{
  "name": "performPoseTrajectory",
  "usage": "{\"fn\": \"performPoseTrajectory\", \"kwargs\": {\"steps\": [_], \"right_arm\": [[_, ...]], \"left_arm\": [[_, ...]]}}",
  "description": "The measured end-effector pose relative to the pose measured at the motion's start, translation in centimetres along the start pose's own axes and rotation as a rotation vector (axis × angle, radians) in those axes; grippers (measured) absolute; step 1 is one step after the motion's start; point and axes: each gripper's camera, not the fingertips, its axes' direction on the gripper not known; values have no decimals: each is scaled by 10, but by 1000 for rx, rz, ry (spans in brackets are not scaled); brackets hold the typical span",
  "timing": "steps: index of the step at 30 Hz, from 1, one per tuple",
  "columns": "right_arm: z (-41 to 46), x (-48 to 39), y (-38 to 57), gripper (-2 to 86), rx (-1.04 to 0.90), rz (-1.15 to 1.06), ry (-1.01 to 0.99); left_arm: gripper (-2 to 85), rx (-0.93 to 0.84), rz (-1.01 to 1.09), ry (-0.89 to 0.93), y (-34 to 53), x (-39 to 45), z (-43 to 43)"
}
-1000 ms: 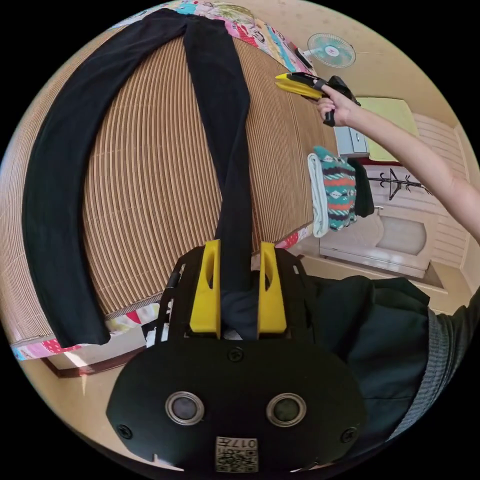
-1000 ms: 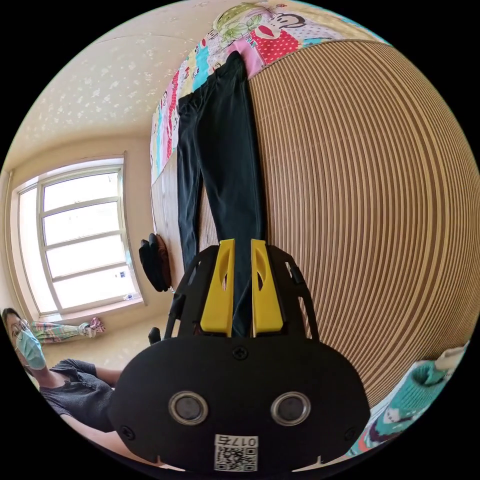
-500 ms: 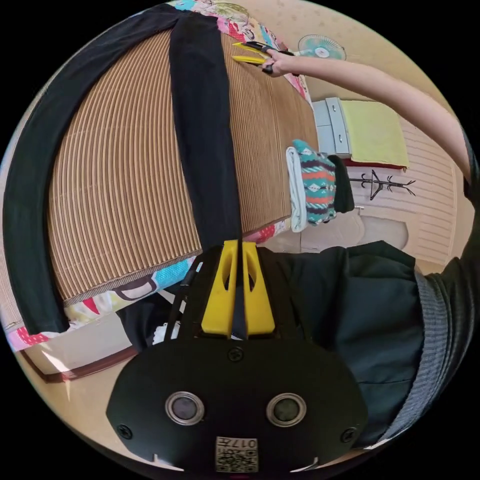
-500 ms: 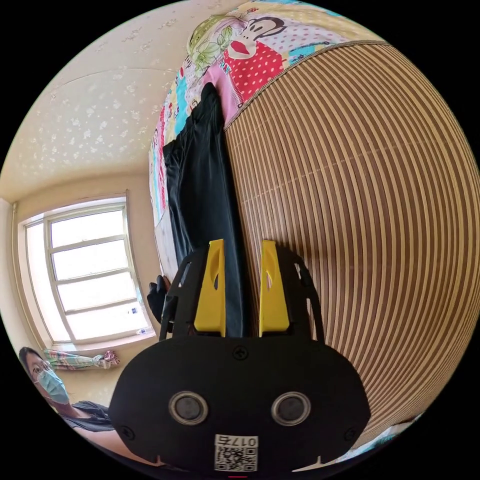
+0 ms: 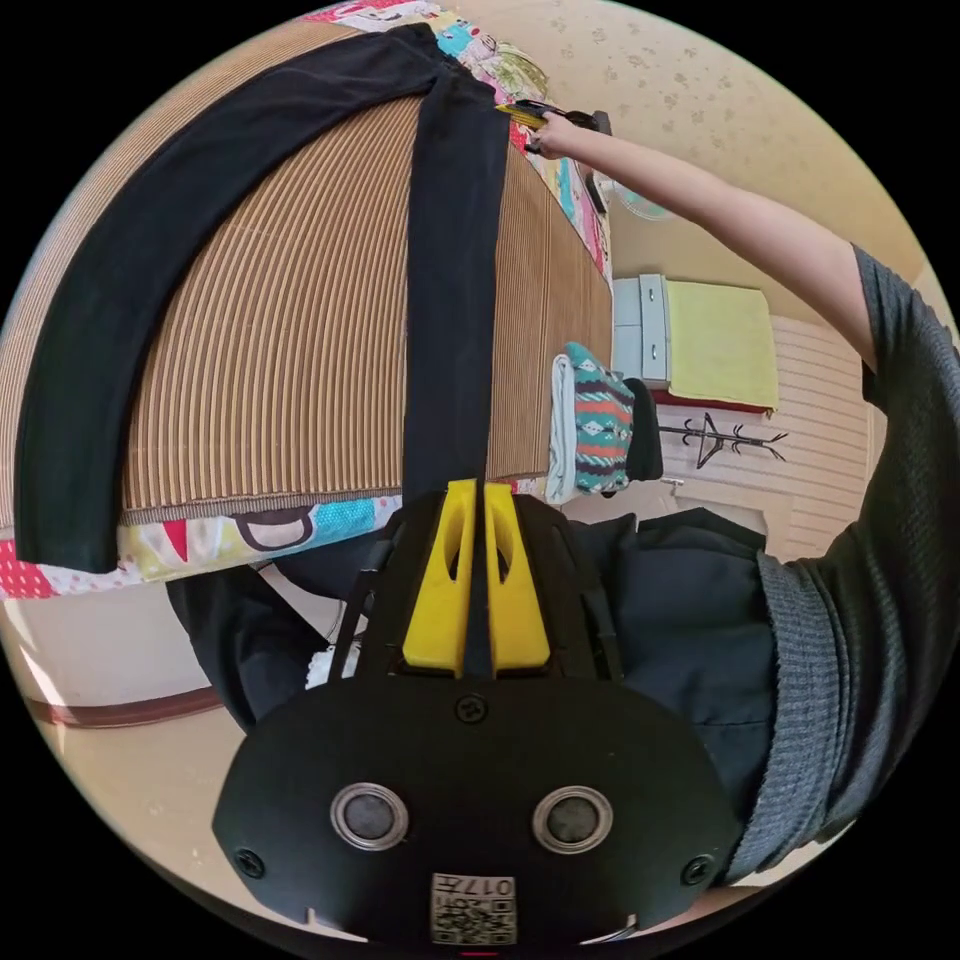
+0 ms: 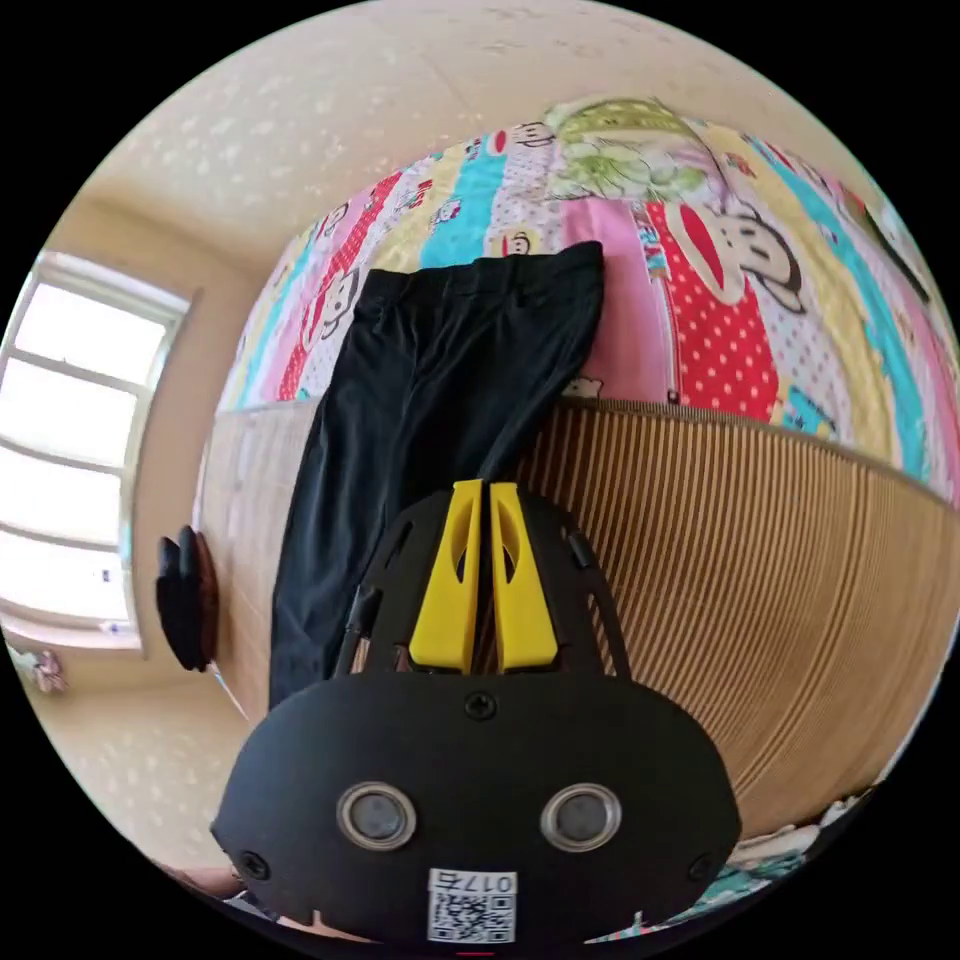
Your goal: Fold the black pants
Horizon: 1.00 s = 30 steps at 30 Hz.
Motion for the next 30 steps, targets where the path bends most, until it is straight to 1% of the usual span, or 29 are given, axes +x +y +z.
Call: {"fn": "performPoseTrajectory", "kwargs": {"steps": [1,2,3,4,6,8,9,11,14,16,17,19,20,22,23,25,27,28,29,30], "right_arm": [[-3,-43,-9,19,-12,-94,111],[-4,-65,-13,19,-14,-142,150],[-2,-105,-21,19,-21,-224,192],[3,-140,-31,21,-33,-271,220],[16,-185,-46,26,-47,-288,227],[32,-218,-58,36,-47,-251,187],[45,-232,-63,44,-53,-218,133],[62,-244,-63,53,-80,-176,57],[68,-244,-26,39,-13,-151,-97],[71,-233,25,29,-19,-189,-219],[73,-229,41,28,-39,-199,-238],[80,-212,114,24,-118,-239,-288],[82,-207,133,24,-151,-235,-303],[91,-185,219,21,-263,-171,-407],[93,-180,241,21,-285,-147,-441],[94,-167,324,20,-339,-26,-572],[90,-162,381,20,-335,82,-651],[87,-162,413,20,-317,147,-689],[86,-162,428,21,-309,180,-704],[87,-164,453,22,-296,243,-728]], "left_arm": [[-8,39,-22,34,7,-6,-14],[-8,80,-40,68,14,-13,-30],[-8,99,-49,83,17,-16,-38],[-8,135,-69,104,24,-24,-55],[-8,191,-89,119,34,-37,-82],[-8,269,-133,123,48,-60,-117],[-8,286,-144,111,51,-67,-125],[-7,311,-179,-12,60,-91,-154],[-7,338,-228,-121,67,-125,-185],[-6,353,-273,-119,69,-146,-199],[-6,333,-285,-129,67,-157,-204],[-6,296,-264,-158,62,-164,-208],[-6,262,-242,-173,57,-165,-209],[-5,208,-207,-197,48,-164,-211],[-5,170,-181,-216,43,-163,-214],[-5,100,-148,-231,34,-160,-218],[-5,49,-50,-144,27,-153,-225],[-5,61,26,-4,25,-149,-234],[-4,94,14,68,26,-154,-244],[-4,106,-11,82,27,-158,-248]]}}
